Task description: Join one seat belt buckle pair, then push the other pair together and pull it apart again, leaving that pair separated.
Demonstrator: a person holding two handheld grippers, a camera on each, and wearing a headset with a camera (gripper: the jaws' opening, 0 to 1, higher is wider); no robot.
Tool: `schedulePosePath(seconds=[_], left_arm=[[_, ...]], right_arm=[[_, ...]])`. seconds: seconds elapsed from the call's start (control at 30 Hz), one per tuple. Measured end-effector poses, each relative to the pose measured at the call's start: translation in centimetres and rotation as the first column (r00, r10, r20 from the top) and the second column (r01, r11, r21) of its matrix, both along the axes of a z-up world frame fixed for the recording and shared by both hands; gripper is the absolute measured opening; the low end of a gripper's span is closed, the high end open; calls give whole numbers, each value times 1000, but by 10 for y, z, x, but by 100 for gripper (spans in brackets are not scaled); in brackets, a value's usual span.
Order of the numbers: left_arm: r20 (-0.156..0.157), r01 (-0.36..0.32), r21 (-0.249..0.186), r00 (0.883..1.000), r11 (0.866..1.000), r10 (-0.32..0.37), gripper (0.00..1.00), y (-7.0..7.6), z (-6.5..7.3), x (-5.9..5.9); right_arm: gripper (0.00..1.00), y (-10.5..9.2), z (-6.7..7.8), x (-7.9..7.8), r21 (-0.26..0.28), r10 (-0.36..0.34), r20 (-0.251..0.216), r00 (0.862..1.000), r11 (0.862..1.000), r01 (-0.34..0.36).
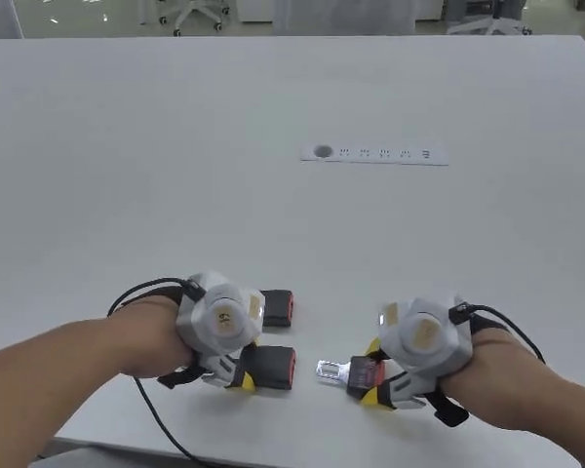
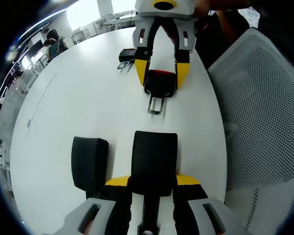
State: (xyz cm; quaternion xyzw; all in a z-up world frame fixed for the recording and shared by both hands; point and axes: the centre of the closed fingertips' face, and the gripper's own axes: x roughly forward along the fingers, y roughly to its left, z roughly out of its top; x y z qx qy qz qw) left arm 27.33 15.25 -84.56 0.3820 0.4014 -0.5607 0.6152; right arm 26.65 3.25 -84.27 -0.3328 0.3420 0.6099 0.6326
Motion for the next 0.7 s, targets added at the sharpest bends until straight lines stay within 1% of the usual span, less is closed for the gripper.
schedulePosePath(seconds=[0.13, 0.37, 0.5, 0.57, 0.7], left_arm=[[0, 10, 9, 1000, 1000, -10, 33, 0, 0, 0], [-2, 11, 7, 1000, 1000, -11, 33, 0, 0, 0], [-1, 5, 1, 1000, 1000, -5, 33, -1, -1, 0], [-1, 2, -2, 1000, 1000, -2, 33, -1, 0, 0], [-2, 4, -1, 1000, 1000, -4, 33, -1, 0, 0]], right_arm=[[34, 12, -1, -3, -6, 16, -7, 1000, 1000, -16], [34, 22, -2, -2, -13, 15, -19, 1000, 1000, -15], [34, 26, -2, -3, -11, 13, -21, 1000, 1000, -13], [34, 26, -1, -3, -8, 15, -15, 1000, 1000, -16], [34, 28, -1, -3, -3, 15, -15, 1000, 1000, -15]])
